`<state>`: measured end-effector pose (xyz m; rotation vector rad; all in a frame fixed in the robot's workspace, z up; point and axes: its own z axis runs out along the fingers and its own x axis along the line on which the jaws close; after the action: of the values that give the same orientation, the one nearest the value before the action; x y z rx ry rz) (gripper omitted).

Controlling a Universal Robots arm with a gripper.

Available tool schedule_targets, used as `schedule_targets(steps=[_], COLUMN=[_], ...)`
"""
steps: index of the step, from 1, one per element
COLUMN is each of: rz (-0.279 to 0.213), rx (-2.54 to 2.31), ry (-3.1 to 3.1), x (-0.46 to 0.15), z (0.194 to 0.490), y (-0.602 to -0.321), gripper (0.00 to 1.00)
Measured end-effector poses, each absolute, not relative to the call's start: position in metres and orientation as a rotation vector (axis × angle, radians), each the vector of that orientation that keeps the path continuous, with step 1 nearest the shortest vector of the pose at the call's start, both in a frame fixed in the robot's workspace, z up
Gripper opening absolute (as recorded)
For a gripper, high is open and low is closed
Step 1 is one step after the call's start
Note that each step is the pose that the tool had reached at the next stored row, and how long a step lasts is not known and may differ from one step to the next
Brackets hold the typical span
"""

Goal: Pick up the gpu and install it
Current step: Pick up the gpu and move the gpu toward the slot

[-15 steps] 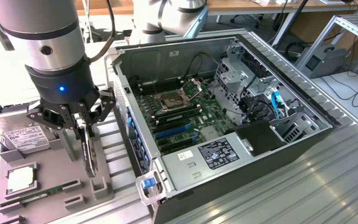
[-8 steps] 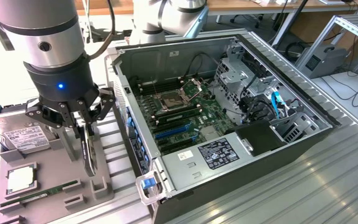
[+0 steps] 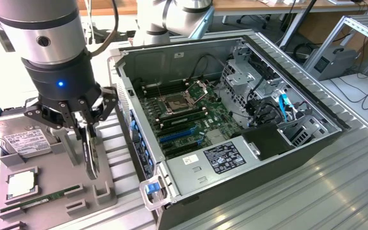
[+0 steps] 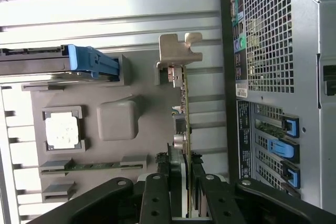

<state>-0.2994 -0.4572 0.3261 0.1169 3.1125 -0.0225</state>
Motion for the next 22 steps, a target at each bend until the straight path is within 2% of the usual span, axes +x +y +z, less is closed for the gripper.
schedule_targets(steps=[22], rz=[-0.022], rx=[0.117], ry=[3.112], x=[-0.299], z=[0.342], y=[-0.457], gripper=[0.27])
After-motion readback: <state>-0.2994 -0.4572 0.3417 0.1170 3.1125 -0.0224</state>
